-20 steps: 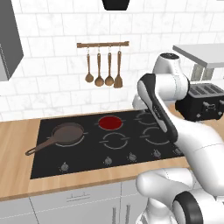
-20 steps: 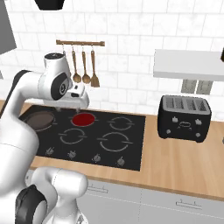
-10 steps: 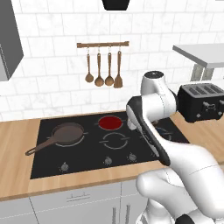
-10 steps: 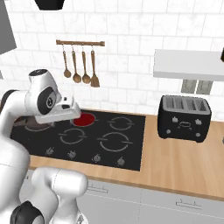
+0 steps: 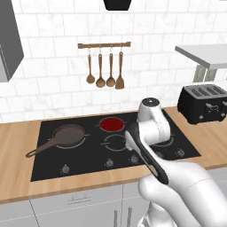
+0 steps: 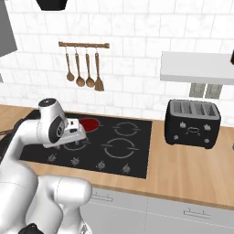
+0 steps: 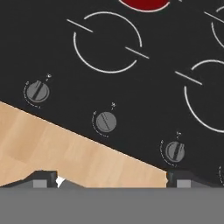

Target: Turn off the rear center burner of the stove.

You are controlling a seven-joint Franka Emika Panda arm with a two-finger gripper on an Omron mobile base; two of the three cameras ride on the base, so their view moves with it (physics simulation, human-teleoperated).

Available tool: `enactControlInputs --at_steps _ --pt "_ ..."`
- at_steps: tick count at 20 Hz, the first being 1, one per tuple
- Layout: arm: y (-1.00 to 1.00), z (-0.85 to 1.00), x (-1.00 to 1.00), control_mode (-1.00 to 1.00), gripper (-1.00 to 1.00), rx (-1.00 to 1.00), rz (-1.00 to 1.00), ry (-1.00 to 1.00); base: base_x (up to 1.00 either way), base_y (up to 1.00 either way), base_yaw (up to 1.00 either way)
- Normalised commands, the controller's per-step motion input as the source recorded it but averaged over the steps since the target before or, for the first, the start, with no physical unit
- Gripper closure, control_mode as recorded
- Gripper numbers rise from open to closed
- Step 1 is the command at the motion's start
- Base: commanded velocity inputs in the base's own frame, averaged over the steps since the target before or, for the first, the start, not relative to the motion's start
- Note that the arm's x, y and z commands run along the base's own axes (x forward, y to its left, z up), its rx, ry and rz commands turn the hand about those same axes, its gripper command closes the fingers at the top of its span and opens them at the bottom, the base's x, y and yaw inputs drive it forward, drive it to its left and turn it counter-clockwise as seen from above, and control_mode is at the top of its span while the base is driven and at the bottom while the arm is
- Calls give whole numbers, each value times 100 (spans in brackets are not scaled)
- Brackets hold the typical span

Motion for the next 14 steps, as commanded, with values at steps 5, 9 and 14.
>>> enactControlInputs --at_steps 5,9,14 --pt "31 -41 65 -100 -100 0 12 6 0 0 0" --pt "3 -33 41 -100 -100 -4 7 5 0 0 0" --pt "-5 -41 0 -100 -100 -1 6 11 0 0 0"
